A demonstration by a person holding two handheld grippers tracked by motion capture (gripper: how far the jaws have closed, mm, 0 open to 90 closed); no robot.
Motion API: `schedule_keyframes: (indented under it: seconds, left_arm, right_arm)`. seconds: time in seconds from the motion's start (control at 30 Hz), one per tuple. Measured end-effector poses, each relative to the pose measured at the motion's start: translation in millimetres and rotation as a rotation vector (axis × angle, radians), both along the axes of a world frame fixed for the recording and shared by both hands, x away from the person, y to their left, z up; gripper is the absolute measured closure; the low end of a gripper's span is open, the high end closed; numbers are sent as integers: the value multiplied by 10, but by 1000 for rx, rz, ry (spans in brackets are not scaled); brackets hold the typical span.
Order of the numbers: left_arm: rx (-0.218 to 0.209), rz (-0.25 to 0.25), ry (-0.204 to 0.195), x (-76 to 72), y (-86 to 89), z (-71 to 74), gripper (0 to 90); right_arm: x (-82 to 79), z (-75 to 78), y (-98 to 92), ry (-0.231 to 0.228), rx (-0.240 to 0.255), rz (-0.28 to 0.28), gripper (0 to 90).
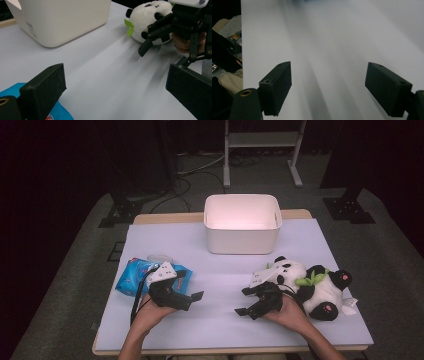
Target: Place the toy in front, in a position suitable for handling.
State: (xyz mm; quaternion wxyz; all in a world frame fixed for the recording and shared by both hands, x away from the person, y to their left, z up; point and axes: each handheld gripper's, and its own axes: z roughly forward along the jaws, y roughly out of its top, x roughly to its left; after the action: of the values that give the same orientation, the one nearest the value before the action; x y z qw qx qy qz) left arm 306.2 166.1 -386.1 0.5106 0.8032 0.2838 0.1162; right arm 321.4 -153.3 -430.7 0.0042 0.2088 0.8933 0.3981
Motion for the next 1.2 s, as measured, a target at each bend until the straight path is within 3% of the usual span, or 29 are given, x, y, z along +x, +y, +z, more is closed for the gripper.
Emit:
schedule_keyframes:
  seconds: [0.43, 0.77, 1.2]
  left_arm:
    - [-6, 7, -6, -23, 39, 33, 21]
    - [-9, 1, -15, -32, 33, 51, 20]
    - [-4, 1, -5, -24, 27, 35, 21]
  right_arm:
    - [23, 262, -18, 36, 10, 8, 200]
    - [31, 632, -127, 7, -9, -6, 200]
    - [93, 916, -382, 5, -26, -30, 200]
